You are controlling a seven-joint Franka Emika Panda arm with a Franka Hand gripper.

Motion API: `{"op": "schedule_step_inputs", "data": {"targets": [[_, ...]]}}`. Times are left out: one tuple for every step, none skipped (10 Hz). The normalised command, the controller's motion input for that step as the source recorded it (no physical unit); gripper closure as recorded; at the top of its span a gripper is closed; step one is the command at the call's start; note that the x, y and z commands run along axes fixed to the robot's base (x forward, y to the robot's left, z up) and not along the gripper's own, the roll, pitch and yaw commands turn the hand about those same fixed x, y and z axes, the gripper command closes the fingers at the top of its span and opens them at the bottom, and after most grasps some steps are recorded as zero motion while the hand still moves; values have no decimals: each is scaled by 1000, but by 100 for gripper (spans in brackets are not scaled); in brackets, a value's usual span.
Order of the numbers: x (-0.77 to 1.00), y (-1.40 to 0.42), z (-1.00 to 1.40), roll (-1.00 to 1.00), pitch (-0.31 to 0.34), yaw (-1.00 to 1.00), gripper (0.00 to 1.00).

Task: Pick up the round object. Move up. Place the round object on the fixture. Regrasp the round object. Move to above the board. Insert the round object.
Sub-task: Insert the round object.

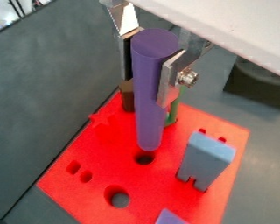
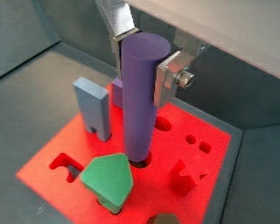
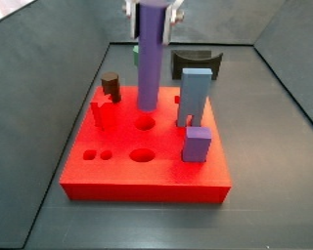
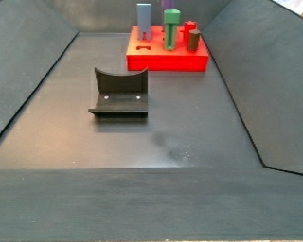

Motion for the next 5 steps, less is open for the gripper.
{"op": "schedule_step_inputs", "data": {"targets": [[-17,-57,-237,-211,0,-197,100],[0,0,9,0,0,-166,100],[-17,0,0,0,0,-20,100],[-51,-9,-109,54,-83,0,100],[-37,-63,-180,53,-256,-3,100]]}}
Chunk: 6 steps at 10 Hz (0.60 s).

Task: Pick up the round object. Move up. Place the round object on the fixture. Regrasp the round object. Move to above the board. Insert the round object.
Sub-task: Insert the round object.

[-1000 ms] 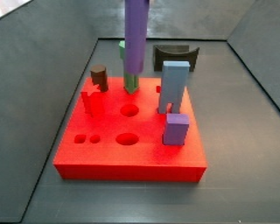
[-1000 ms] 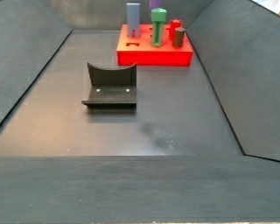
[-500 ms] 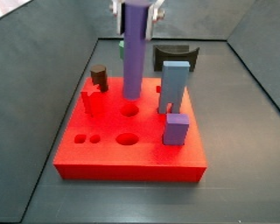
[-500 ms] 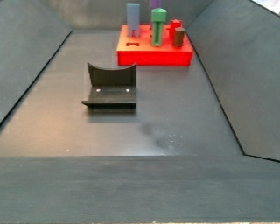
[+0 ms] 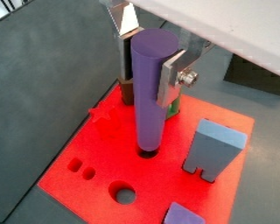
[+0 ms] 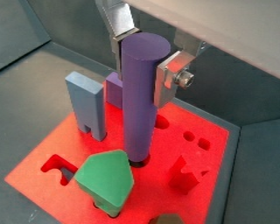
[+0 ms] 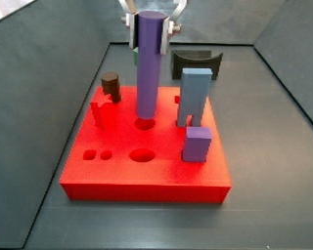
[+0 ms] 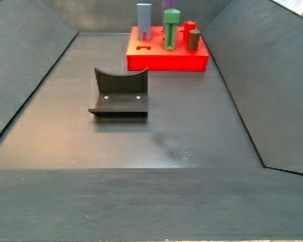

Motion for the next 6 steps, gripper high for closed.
{"op": "schedule_step_inputs", "data": {"targets": [[-94,-46,-171,34,-351,-11,100],[-129,-60,-171,61,-337,-9,100],[-157,-60,-217,61,-339,0,100],[-171,-46,-174,56,-349,0,100],[-160,0,-66,39,-284,0,100],[-143,0,0,49,-184,0,100]]}}
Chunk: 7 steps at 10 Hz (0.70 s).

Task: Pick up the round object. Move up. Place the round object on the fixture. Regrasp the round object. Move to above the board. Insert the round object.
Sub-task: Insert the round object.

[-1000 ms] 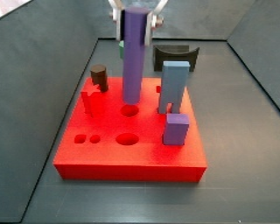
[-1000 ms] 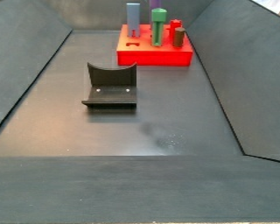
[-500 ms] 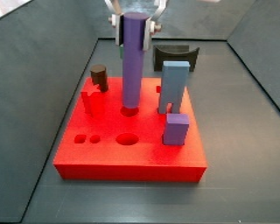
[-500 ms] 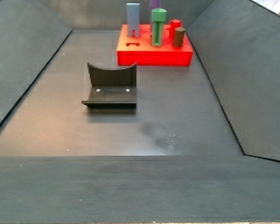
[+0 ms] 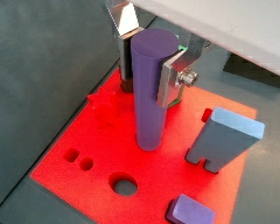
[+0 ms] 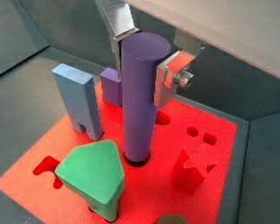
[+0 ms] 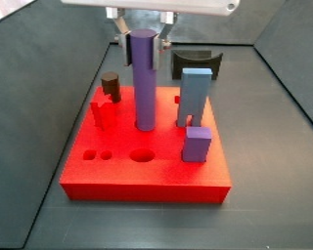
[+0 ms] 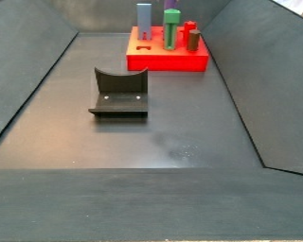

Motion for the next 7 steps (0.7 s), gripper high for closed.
{"op": "schedule_step_inputs", "data": {"targets": [[-109,0,0,69,-107,0,100],[-94,0,0,96,-63,0,100],[-43,0,-29,109,-27,0,100],[0,0,-146,81,-13,-9,100],[86,0,-151,69,0,-71,100],[46,0,-183,96,0,-74,100],[11,0,-240,126,4,-40,100]]}}
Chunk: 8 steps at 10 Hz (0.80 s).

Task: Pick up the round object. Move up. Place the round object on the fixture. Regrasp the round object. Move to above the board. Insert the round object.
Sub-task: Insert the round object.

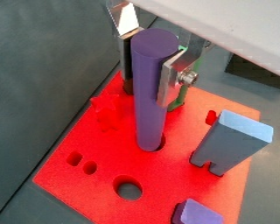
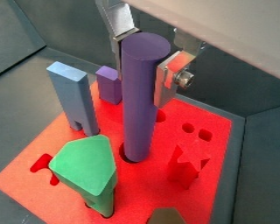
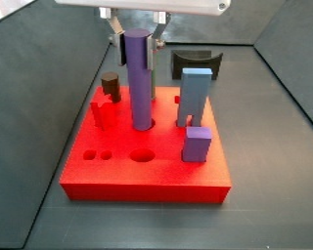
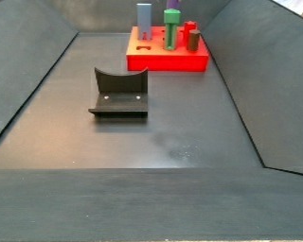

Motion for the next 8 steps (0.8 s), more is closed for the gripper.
{"op": "schedule_step_inputs", "data": {"targets": [[191,0,-294,106,7,-43,100],[200,0,-297,104,24,-34,100],[149,0,-309,121,34,-20,100],[137,0,-337,127,34,-6,100],[103,0,-349,129,19,0,100],[60,0,-397,130,0,0,100],[74,0,-400,127,0,0,100],[131,0,-374,100,3,0,100]]}}
